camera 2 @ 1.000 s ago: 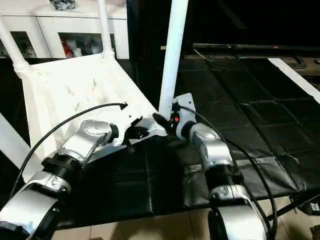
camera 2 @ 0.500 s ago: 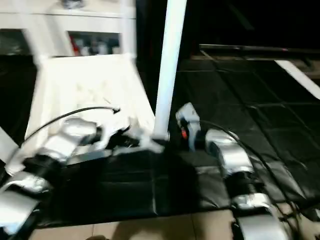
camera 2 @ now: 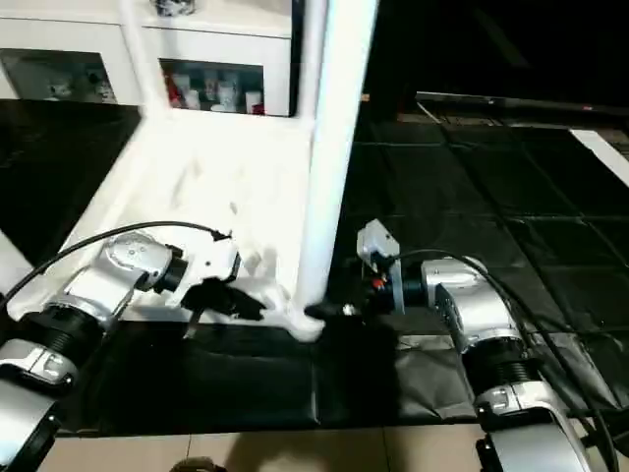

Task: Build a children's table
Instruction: Rotate leg to tighten

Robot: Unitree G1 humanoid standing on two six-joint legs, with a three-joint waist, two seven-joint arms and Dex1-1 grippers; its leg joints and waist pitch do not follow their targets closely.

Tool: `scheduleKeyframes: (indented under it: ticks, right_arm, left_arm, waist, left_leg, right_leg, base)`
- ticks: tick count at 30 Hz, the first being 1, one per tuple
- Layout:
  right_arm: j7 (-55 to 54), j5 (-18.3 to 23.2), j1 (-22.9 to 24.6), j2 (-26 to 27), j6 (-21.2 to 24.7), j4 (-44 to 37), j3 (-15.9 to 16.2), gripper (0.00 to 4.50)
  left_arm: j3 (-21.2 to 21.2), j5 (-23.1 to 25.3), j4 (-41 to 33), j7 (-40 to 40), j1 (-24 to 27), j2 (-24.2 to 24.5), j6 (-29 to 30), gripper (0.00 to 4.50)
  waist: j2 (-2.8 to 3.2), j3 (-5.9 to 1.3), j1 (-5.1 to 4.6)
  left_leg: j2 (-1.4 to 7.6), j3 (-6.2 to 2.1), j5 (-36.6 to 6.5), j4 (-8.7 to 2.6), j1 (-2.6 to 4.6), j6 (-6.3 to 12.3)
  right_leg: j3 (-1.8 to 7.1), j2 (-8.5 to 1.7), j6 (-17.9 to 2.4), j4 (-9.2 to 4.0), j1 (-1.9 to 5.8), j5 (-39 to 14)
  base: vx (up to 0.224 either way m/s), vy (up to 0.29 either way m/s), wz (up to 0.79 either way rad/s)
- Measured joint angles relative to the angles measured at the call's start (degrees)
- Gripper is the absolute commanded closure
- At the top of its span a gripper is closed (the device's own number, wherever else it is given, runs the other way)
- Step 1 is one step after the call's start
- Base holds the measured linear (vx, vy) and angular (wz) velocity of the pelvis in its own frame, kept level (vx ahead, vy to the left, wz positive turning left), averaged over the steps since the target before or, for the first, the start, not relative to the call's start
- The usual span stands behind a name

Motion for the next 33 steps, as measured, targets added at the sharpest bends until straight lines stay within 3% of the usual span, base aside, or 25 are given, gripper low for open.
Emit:
scheduleKeyframes:
  ticks: [15,21,25,27,33]
  right_arm:
    - [2.88,0.0,-0.89,0.32,-0.3,0.77,1.14,2.33]
    - [2.24,0.03,-0.54,0.46,-0.1,0.39,0.99,2.47]
    - [-3.34,0.48,1.25,2.46,0.76,-0.57,-0.95,2.5]
    - [-9.88,-0.05,1.84,4.66,1.87,-0.62,-2.91,2.51]
    - [-32.05,-3.41,-0.34,11.15,4.27,1.51,-7.17,2.53]
  left_arm:
    - [-0.44,0.27,0.11,-0.33,-0.03,-0.31,-1.64,4.5]
    - [-0.44,0.5,0.21,0.42,-0.03,-0.38,-1.58,4.5]
    - [0.38,1.28,1.04,4.09,-0.36,-1.16,1.19,4.5]
    - [1.7,2.04,2.7,8.64,-1.12,-2.43,4.02,4.5]
    - [4.98,3.18,5.54,23.08,-2.69,-8.07,12.82,4.5]
  waist:
    - [-0.04,0.01,-0.19]
    - [-0.03,0.01,-0.18]
    - [0.02,-0.02,-0.27]
    - [0.03,-0.04,-0.66]
    - [0.1,-0.09,-3.66]
  left_leg:
    - [0.01,0.0,0.0,0.0,0.01,0.0]
    - [0.01,0.0,0.01,0.01,0.04,-0.01]
    - [0.01,0.0,0.02,0.02,0.35,-0.04]
    - [0.0,-0.01,0.06,0.04,0.47,-0.1]
    - [-0.08,-0.27,0.14,0.08,0.45,-0.22]
  right_leg:
    - [0.0,0.0,0.0,0.02,0.0,0.0]
    - [0.0,0.0,0.0,0.05,0.01,0.0]
    - [0.01,0.0,0.22,0.05,0.26,-0.11]
    - [0.02,0.0,0.24,0.07,0.34,-0.06]
    - [-0.09,0.0,0.29,-0.23,0.46,-0.09]
  base:
    - [0.0,0.0,0.0]
    - [0.0,0.0,0.0]
    - [0.0,0.0,0.0]
    - [0.0,0.0,0.0]
    - [-0.017,0.003,-0.03]
